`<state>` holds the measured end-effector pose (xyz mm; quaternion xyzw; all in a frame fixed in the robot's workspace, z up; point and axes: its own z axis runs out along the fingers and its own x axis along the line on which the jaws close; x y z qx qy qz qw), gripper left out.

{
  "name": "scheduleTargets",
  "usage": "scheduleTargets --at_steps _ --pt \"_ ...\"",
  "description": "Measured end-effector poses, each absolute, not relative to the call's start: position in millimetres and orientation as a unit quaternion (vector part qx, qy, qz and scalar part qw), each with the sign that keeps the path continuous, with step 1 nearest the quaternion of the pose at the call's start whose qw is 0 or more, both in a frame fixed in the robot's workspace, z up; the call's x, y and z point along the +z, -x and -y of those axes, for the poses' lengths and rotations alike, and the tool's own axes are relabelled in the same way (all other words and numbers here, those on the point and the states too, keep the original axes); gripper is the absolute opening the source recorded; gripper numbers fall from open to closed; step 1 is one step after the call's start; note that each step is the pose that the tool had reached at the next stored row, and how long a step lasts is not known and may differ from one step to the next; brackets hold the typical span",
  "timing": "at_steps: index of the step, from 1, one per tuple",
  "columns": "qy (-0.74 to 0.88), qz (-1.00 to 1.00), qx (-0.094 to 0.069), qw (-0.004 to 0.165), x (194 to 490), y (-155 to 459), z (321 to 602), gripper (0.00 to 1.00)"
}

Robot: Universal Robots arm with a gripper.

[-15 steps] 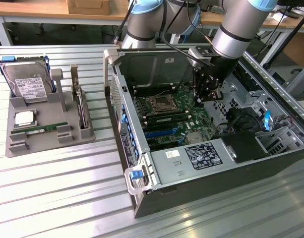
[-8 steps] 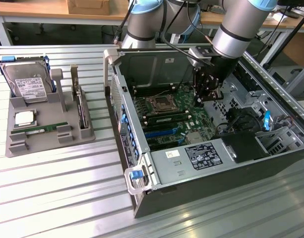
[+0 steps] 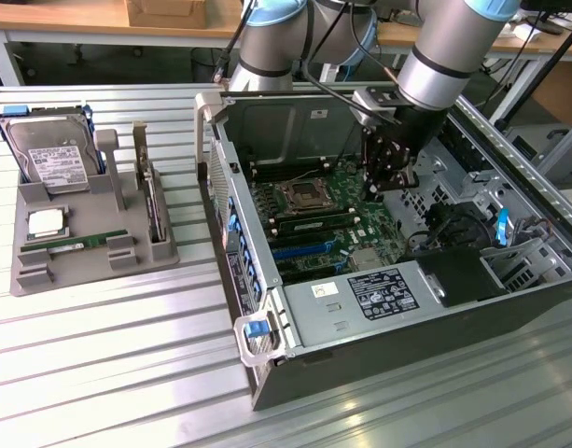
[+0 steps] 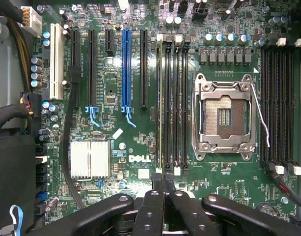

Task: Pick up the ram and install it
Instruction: 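Press down the ram until it locks into place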

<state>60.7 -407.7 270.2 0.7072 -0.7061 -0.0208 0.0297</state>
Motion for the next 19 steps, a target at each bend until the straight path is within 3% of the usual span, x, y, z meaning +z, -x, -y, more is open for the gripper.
scheduleTargets --at_steps 19 --pt "-0.707 0.706 -0.021 0.030 255 -50 408 0.11"
